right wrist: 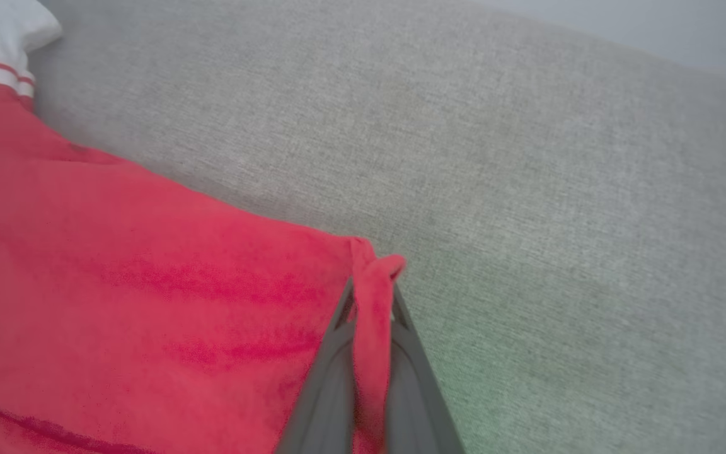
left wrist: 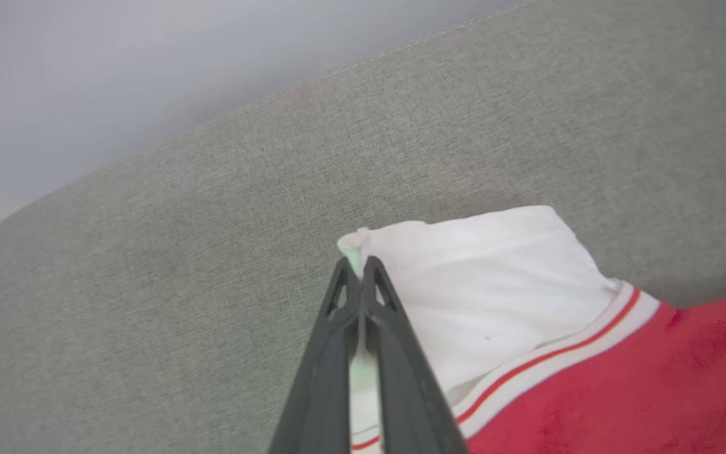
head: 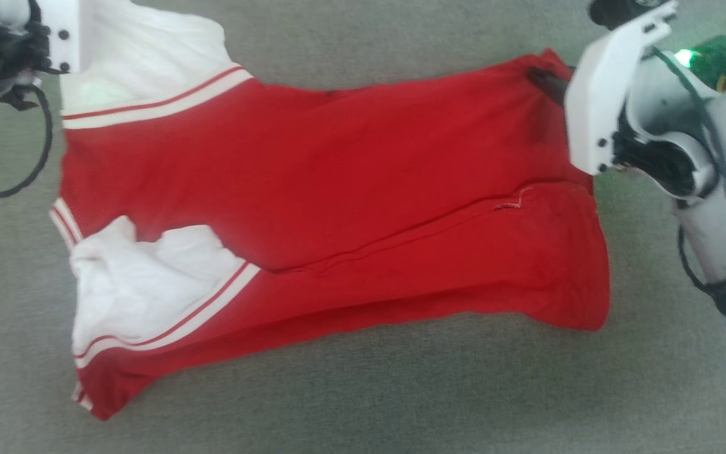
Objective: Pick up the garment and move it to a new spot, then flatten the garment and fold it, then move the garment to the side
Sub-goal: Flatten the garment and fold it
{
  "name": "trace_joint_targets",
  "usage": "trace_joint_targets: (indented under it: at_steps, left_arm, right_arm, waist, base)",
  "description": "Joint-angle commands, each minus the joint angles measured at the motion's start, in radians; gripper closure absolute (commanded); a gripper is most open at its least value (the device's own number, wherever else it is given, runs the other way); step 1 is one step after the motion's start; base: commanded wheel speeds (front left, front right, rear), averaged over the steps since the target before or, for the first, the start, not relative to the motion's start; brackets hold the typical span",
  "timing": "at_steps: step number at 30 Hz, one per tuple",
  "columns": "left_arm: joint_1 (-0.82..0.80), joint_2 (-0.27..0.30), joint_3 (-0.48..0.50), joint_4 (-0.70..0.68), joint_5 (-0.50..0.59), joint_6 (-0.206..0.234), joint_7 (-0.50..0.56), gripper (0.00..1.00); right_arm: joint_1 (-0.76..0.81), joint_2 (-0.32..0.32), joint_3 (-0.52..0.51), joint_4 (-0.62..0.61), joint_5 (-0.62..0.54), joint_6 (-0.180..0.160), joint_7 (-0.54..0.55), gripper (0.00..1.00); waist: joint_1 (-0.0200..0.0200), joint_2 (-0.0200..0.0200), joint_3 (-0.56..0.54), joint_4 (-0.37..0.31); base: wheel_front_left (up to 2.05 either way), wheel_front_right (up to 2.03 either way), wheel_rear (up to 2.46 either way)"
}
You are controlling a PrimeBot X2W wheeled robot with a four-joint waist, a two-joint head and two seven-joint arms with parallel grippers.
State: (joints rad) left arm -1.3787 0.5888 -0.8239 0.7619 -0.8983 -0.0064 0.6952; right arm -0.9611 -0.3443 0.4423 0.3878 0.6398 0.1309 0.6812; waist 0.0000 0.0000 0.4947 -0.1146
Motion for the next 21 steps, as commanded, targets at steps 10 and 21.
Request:
trace_joint_targets:
  at_steps: [10,21]
  left_arm:
    - [0.114,0.067,-0.032,-0.247,0.000,0.057,0.062,1.00]
    - [0.374,0.269,-0.046,-0.773,-0.022,0.269,0.142,1.00]
  right_arm:
    - [0.165,-0.074,-0.096,-0.171,0.012,-0.001,0.051,1.00]
    - [0.456,-0.070,-0.278,-0.417,-0.018,-0.001,0.171,1.00]
  waist:
    - [0.0000,0.0000,-0.116,0.093]
    - [0.0000,0.0000,-0.168,0.144]
  base:
    - [0.00,0.00,0.00]
    - [0.00,0.00,0.00]
